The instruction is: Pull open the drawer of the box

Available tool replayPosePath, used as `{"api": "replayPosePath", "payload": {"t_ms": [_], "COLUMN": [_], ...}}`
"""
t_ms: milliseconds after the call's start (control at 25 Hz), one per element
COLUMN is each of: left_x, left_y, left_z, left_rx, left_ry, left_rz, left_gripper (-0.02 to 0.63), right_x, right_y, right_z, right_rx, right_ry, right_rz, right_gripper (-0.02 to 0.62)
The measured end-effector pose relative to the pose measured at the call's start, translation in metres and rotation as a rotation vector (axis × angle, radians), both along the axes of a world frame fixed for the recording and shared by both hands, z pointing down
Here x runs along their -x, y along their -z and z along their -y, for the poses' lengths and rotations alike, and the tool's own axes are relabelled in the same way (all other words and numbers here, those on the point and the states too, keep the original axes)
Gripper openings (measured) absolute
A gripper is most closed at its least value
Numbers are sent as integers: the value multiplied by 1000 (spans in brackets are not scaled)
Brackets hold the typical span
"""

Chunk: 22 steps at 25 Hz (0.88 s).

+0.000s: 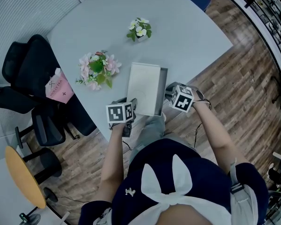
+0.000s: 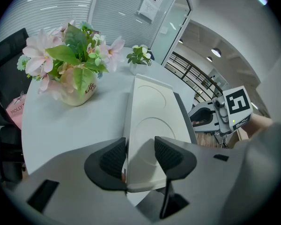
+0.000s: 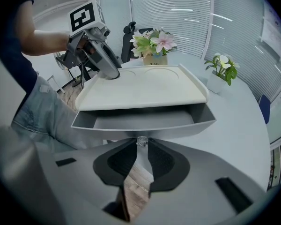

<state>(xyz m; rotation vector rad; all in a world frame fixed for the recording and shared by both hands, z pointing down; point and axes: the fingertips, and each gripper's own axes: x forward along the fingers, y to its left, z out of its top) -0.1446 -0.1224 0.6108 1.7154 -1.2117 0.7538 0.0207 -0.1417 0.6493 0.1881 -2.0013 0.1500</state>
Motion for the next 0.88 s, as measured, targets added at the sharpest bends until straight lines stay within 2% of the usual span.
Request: {"api": "replayPosePath", "payload": {"t_ms": [880], "left_x": [1], "left_y": [-1], "left_z": [0], "left_rx": [0], "left_ry": [8], "left_rz": [-37], "left_gripper": [204], "right_x": [-21], "right_y": [-2], "right_z": [-3], "right_rx": [2], "right_ry": [-50], "right_rz": [-22], "right_gripper": [78]}}
